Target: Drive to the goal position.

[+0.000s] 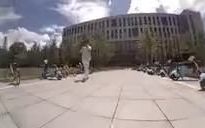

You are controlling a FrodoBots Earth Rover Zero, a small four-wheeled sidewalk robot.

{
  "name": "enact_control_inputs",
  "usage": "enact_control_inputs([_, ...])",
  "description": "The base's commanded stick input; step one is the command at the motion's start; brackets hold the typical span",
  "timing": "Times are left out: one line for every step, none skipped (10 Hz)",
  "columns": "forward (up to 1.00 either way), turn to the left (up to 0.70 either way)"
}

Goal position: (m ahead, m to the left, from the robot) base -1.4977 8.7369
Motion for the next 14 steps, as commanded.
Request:
enact_control_inputs([0.00, 0.70])
enact_control_inputs([0.00, 0.70])
enact_control_inputs([0.00, 0.70])
enact_control_inputs([0.00, 0.70])
enact_control_inputs([0.00, 0.70])
enact_control_inputs([0.00, 0.70])
enact_control_inputs([0.00, 0.70])
enact_control_inputs([0.00, 0.70])
enact_control_inputs([0.00, 0.70])
enact_control_inputs([0.00, 0.70])
enact_control_inputs([0.00, 0.70])
enact_control_inputs([0.00, 0.70])
enact_control_inputs([0.00, 0.70])
enact_control_inputs([0.00, 0.70])
